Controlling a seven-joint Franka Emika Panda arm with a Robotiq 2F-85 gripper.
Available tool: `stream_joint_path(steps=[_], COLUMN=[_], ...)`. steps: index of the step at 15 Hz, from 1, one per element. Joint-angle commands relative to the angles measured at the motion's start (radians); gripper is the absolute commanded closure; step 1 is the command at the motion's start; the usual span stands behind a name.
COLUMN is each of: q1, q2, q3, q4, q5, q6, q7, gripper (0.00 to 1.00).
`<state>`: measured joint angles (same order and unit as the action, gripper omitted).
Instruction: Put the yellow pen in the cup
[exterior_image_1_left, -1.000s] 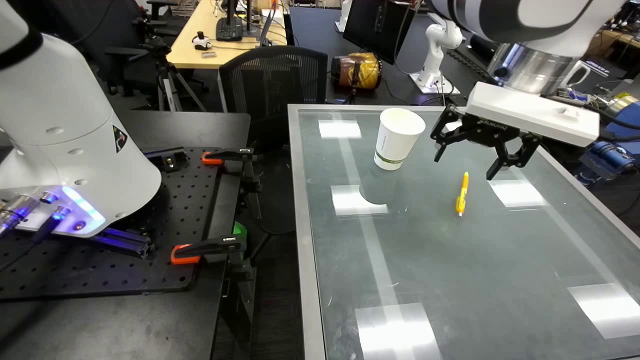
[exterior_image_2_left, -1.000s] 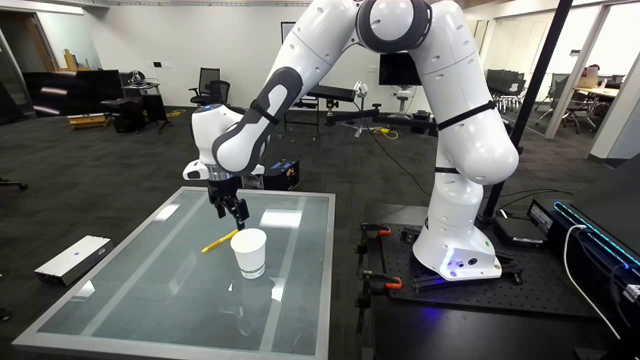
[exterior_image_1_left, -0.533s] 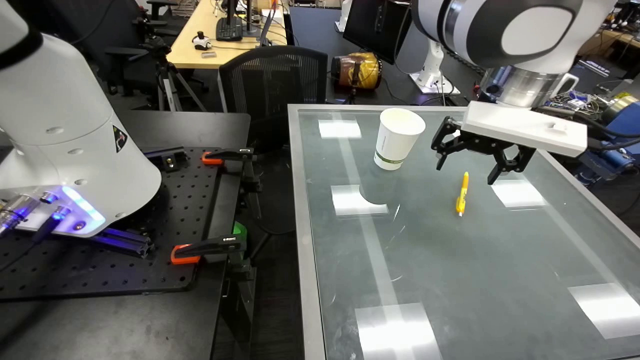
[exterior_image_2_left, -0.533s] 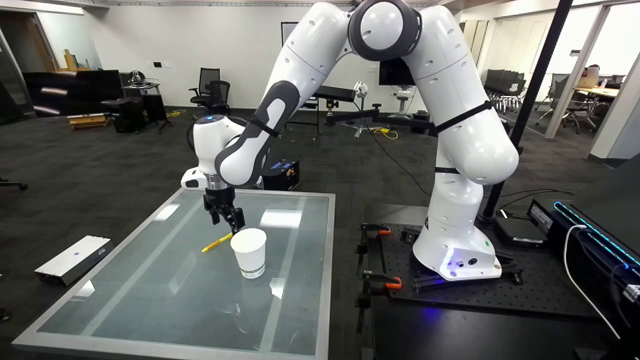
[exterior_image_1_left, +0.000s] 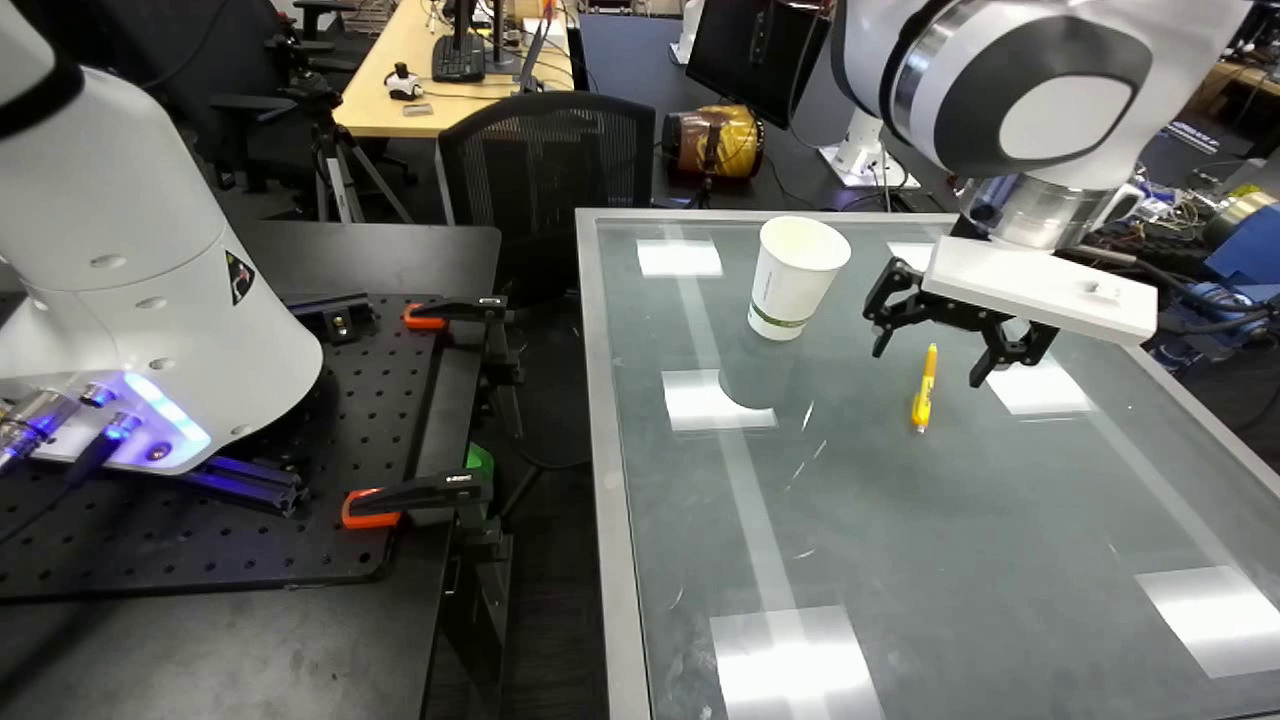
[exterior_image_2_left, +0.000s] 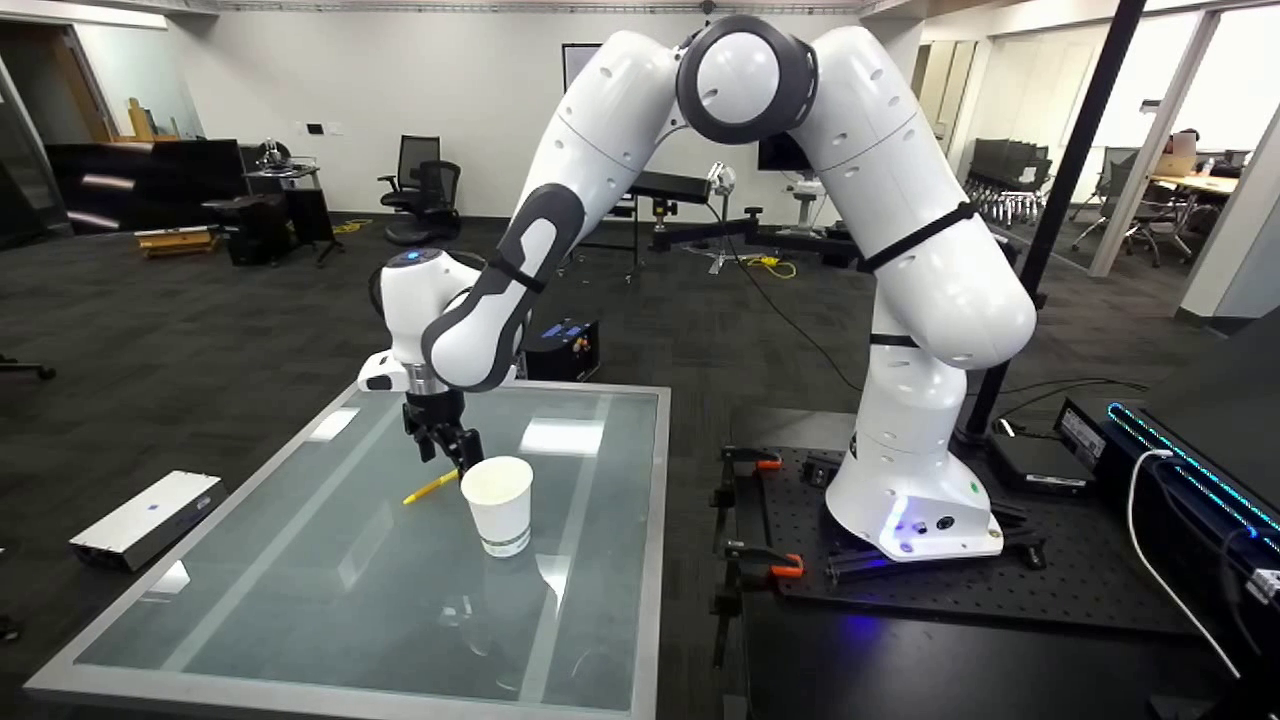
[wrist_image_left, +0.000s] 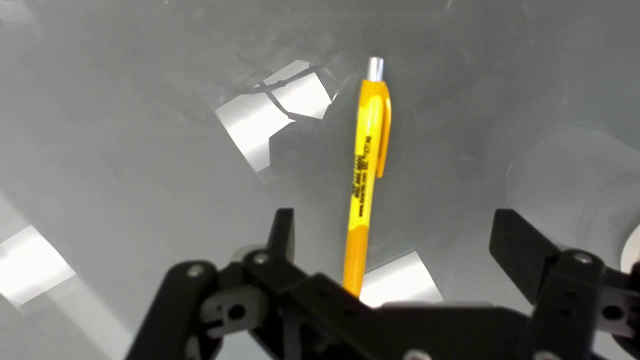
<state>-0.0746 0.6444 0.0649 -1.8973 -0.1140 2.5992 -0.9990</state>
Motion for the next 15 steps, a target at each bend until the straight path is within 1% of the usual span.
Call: stream_joint_path(steps=[1, 5, 6, 7, 9, 13, 15], q1=[-0.036, -0.056, -0.059, -0.063, -0.066, -0.063, -0.062], q2=[0.046, 0.087, 0.095, 0.103, 0.115, 0.124, 0.123], q3=[0.027, 0.044, 0.047, 0.050, 0.053, 0.052, 0.053], q4=[0.062, 0.117, 0.128, 0.138, 0.154, 0.174, 0.178], q5=[-0.016, -0.008, -0.007, -0.007, -0.007, -0.009, -0.009], q6=[0.003, -0.014, -0.017, -0.019, -0.023, -0.033, -0.043], q7=[-0.036, -0.077, -0.080, -0.088, -0.096, -0.102, -0.102], gripper=[0.00, 0.00, 0.02, 0.22, 0.32, 0.63, 0.76])
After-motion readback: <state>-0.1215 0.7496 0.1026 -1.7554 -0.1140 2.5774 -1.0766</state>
